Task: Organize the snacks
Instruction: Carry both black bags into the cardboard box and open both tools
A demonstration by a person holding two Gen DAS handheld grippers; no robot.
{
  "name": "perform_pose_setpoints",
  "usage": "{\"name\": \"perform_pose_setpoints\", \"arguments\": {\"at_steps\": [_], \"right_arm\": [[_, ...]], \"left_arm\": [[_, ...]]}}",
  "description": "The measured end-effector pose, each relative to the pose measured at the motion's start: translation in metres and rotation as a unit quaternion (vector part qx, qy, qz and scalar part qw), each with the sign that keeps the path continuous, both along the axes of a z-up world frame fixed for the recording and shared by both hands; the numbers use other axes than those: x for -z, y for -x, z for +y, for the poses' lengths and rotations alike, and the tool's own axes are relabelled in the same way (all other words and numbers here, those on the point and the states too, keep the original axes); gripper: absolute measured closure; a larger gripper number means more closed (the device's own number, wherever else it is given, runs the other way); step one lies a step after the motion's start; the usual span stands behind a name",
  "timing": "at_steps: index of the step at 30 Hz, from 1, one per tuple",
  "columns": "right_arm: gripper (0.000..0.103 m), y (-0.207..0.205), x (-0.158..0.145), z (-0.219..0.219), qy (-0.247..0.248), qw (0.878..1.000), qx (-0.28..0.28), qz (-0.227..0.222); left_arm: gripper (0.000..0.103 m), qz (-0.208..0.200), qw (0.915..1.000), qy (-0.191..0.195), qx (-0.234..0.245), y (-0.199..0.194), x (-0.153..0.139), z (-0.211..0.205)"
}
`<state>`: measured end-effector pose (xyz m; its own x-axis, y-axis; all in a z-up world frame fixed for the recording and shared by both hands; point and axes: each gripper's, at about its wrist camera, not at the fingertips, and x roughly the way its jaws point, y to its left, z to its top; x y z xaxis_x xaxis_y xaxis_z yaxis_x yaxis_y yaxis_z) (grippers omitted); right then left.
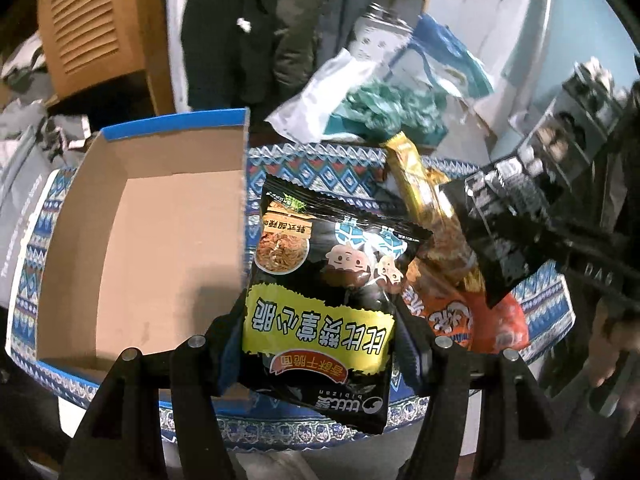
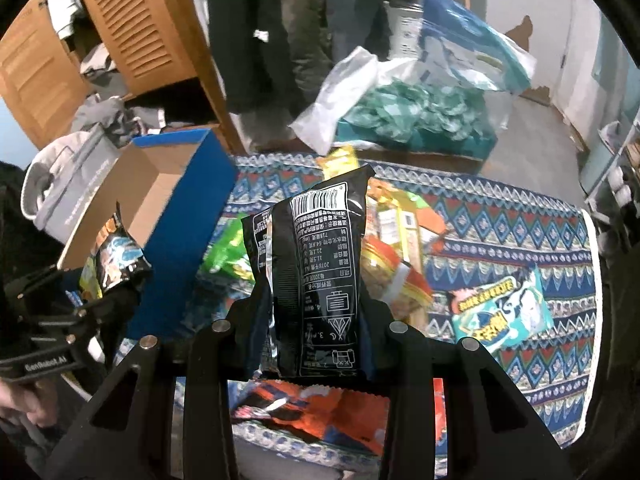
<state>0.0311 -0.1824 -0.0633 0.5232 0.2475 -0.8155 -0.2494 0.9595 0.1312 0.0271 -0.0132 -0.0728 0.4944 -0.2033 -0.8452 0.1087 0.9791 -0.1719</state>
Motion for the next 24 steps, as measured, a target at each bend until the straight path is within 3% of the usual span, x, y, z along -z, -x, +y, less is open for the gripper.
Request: {"name": "perform_pose_setpoints", "arguments": {"at_steps": [13, 24], "right_arm": [[0.067, -0.011, -0.014, 0.061, -0.013, 0.999, -0.042, -0.010], [0.067, -0.025, -0.013, 0.138, -0.022, 0.995, -0.092, -0.003]], "left_arm": [[0.038, -0.029, 0.9970, 0.024, -0.068, 0.003, -0.019, 0.063], [0.038, -0.026, 0.9903, 0.023, -0.135, 0.004, -0.005, 0.118]]}}
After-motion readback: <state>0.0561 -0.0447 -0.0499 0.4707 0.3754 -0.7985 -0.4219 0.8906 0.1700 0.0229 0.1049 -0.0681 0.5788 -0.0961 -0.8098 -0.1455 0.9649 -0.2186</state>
